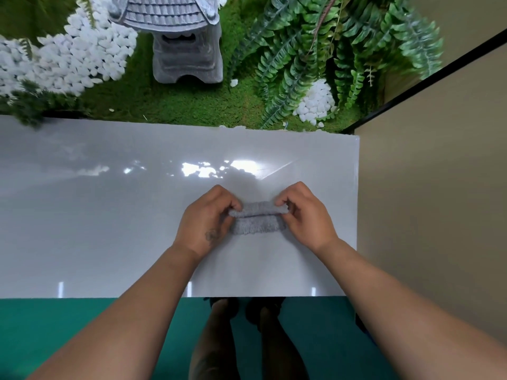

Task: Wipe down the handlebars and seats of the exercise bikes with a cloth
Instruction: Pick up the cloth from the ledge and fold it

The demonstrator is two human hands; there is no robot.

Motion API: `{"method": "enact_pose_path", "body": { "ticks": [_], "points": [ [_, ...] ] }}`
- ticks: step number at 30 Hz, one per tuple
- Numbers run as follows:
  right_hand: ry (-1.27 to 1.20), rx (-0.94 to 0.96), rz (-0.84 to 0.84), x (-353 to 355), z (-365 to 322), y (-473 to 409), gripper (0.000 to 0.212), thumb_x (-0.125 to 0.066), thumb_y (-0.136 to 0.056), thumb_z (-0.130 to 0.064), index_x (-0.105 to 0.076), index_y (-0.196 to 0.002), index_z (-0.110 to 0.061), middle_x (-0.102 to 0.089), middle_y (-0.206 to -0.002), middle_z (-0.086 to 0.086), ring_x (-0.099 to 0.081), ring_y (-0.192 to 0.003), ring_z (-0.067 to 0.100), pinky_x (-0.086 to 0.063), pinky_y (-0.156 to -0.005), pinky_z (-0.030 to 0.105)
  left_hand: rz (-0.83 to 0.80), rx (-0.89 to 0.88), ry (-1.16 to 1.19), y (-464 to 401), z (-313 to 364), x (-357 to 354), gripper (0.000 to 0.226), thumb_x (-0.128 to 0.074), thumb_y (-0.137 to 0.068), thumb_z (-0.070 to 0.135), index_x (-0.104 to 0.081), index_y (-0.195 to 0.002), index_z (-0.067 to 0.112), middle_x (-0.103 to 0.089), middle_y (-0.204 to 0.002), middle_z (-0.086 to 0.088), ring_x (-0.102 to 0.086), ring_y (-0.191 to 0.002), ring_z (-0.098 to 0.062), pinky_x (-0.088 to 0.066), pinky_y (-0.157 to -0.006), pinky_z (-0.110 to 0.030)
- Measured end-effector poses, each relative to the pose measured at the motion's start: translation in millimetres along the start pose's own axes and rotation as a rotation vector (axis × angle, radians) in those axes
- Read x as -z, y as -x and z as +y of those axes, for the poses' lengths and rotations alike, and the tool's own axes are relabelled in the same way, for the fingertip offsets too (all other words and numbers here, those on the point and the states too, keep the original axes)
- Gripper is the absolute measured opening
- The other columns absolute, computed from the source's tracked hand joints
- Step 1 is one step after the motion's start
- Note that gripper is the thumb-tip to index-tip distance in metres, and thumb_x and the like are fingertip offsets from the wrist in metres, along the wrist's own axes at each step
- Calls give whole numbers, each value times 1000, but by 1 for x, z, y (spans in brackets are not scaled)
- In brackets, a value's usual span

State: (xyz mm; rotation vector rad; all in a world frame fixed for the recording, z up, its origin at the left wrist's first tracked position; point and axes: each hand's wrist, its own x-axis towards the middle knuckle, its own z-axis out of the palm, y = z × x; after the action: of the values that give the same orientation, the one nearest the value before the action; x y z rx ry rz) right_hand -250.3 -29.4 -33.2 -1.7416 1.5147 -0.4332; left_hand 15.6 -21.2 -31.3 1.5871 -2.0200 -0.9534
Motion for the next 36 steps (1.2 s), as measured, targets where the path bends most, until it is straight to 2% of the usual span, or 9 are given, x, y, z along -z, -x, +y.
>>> {"method": "enact_pose_path", "body": {
  "ticks": [5, 13, 16, 18, 21, 25, 28, 32, 36],
  "points": [
    [139, 100, -20, -8, 5, 18, 33, -70, -80, 8, -69, -99, -19, -57, -108, -8, -56, -78, 15, -52, -57, 40, -2, -48, -73, 21, -4, -10, 36, -82, -76, -9, -73, -99, 18, -58, -104, 13, -47, -82, 2, -33, -69, -5],
    [250, 108, -83, -19, 11, 32, 34, -70, -81, 4, -71, -105, -20, -54, -112, -7, -56, -96, 15, -52, -57, 34, -9, -86, -47, 41, -15, -26, 37, -80, -78, -9, -77, -107, 15, -62, -110, 5, -62, -88, -12, -56, -64, -28],
    [293, 125, -90, -21, 10, 30, 39, -62, -76, 10, -72, -102, -17, -56, -111, -3, -57, -99, 21, -51, -55, 34, -26, -108, 28, 45, -13, -28, 26, -77, -88, 5, -77, -113, 12, -62, -111, 3, -64, -90, -13, -58, -74, -28],
    [307, 138, -81, -20, 10, 28, 34, -61, -75, 7, -72, -98, -15, -59, -109, -1, -57, -98, 23, -52, -60, 36, -29, -35, 80, 45, -5, -26, 26, -73, -98, 17, -73, -124, 16, -64, -110, 6, -64, -95, -9, -55, -84, -24],
    [304, 154, -57, -19, 5, 24, 18, -61, -78, -8, -71, -92, -15, -59, -104, 0, -55, -92, 23, -50, -70, 37, -14, 169, 147, 38, 2, -27, 42, -72, -100, 23, -60, -140, 24, -61, -105, 13, -60, -93, -5, -53, -85, -21],
    [279, 168, -54, -18, -2, 16, 14, -70, -78, -17, -67, -91, -16, -54, -104, -1, -51, -91, 22, -47, -77, 40, -11, 235, 28, 31, -2, -36, 51, -79, -91, 35, -63, -136, 18, -48, -116, 5, -57, -100, -14, -54, -82, -29],
    [264, 194, -117, -16, -8, 8, 27, -77, -77, -24, -65, -100, -18, -54, -112, -2, -51, -99, 23, -45, -88, 41, -10, 210, 11, 27, -4, -36, 38, -83, -85, 33, -70, -118, 19, -48, -114, 4, -55, -106, -17, -57, -77, -34],
    [250, 227, -264, -18, -15, -2, 49, -75, -83, -38, -62, -128, -24, -54, -130, -5, -52, -120, 20, -37, -106, 36, -87, 151, 125, 24, -7, -32, 31, -85, -84, 26, -66, -109, 29, -61, -109, 10, -52, -107, -14, -55, -84, -40],
    [149, 145, -395, -24, -22, -7, 67, -73, -91, -45, -45, -151, -37, -56, -136, -14, -50, -122, 9, -40, -106, 29, -108, 323, 407, 20, -1, -23, 34, -86, -85, 17, -66, -103, 37, -68, -104, 9, -64, -101, -12, -57, -90, -34]
  ]
}}
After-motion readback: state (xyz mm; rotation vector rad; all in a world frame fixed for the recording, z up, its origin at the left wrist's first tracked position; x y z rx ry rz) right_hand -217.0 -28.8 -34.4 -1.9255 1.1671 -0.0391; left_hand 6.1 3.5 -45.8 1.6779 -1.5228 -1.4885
